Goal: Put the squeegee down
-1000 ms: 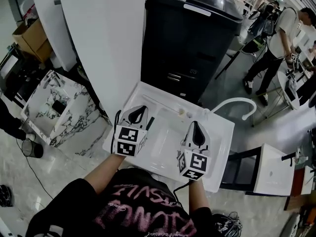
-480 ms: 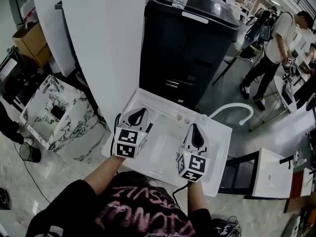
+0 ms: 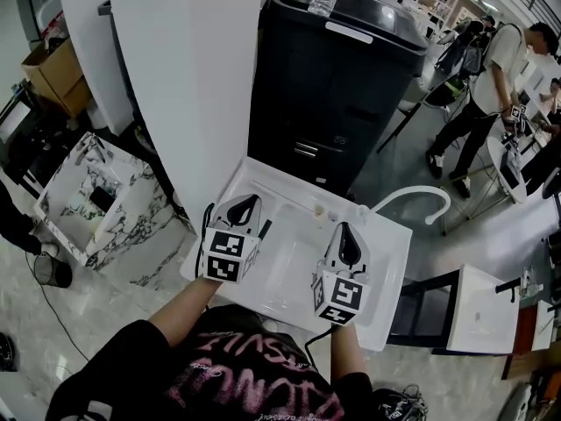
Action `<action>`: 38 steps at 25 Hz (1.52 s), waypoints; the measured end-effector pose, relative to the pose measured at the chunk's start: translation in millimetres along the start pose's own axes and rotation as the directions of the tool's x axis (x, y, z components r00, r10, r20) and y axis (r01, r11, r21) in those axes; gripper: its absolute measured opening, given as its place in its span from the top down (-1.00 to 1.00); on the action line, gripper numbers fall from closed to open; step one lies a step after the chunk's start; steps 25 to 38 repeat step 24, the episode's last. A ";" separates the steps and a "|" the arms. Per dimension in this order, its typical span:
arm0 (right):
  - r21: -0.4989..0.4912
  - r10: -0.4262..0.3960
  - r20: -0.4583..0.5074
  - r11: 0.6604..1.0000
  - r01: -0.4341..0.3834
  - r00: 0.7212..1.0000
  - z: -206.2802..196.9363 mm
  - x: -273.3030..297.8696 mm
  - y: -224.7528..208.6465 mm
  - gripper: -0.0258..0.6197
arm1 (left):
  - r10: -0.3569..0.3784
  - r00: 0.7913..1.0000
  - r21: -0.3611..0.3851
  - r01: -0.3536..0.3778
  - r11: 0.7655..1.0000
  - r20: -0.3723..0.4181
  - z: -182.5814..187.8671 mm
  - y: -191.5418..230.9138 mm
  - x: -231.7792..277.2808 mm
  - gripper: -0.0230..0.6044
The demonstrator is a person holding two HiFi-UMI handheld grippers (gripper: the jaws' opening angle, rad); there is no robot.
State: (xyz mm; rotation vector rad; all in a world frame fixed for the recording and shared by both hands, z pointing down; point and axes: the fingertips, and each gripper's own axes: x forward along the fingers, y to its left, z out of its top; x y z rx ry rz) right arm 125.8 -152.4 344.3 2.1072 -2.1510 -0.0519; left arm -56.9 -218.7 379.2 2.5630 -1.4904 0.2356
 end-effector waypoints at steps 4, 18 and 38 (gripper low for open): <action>0.005 0.003 -0.012 1.000 -0.003 1.000 -3.1 0.7 1.9 0.86 | 0.007 1.000 0.016 -0.007 1.000 0.000 -2.1 2.2 0.1 0.90; 0.006 0.006 -0.020 1.000 -0.005 1.000 -6.3 0.3 11.7 0.86 | 0.009 1.000 0.000 -0.009 1.000 0.012 -5.1 12.2 -5.5 0.90; 0.000 0.007 -0.022 1.000 -0.007 1.000 -5.8 -0.9 15.9 0.86 | 0.004 1.000 0.009 -0.004 1.000 0.027 -1.1 12.4 -9.0 0.90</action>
